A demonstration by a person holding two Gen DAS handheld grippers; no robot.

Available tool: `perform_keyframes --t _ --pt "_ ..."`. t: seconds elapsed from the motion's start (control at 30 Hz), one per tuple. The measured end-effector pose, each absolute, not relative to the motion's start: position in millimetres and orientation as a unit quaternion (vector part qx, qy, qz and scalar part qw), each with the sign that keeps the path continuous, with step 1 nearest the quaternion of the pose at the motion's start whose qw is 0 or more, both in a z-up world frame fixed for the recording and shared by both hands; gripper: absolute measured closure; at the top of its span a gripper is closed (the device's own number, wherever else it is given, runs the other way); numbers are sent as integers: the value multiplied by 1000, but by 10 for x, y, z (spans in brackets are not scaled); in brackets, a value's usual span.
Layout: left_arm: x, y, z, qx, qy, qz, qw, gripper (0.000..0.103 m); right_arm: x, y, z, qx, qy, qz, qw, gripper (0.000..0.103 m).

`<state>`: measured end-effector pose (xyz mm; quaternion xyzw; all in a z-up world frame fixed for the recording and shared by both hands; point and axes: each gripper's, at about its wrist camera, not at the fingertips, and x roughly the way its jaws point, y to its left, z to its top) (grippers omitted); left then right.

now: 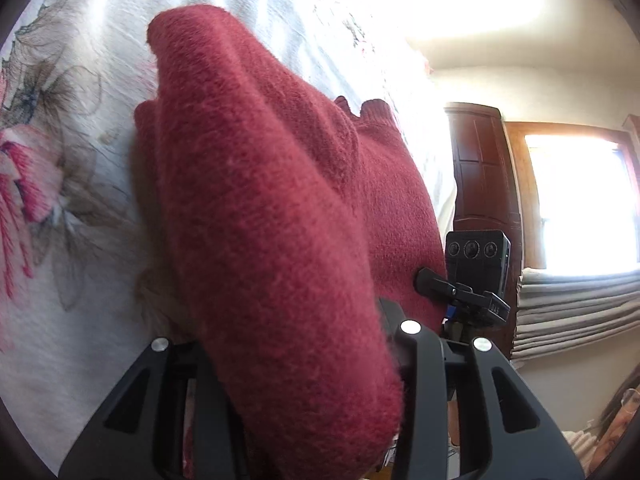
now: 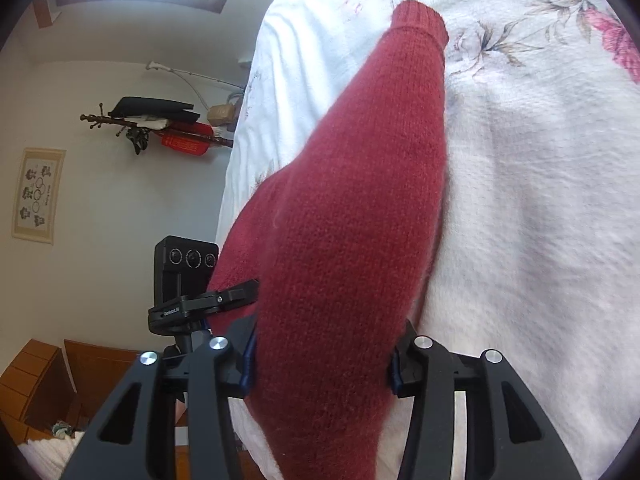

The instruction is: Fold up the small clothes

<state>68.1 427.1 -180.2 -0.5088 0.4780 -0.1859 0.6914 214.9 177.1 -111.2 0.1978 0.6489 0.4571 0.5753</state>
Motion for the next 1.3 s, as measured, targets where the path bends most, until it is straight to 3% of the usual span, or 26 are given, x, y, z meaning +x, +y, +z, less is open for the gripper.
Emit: perform_keyframes --t 0.4,0.77,1.03,1.17,1.3 --pt "533 3034 -1401 -457 501 -238 695 67 1697 552 -817 201 661 423 587 55" --pt "224 2642 -2014 -449 552 -187 677 66 1452 223 -1534 174 701 372 583 53" --pt "156 2739 -2251 -446 556 -155 684 50 1439 226 -1722 162 706 356 590 39" --pt "-19 2876 -2035 -419 563 -129 701 47 1324 115 -1587 161 707 348 594 30" --pt "-337 2960 -1677 -373 550 -99 741 40 1095 -114 -1519 161 717 348 582 29"
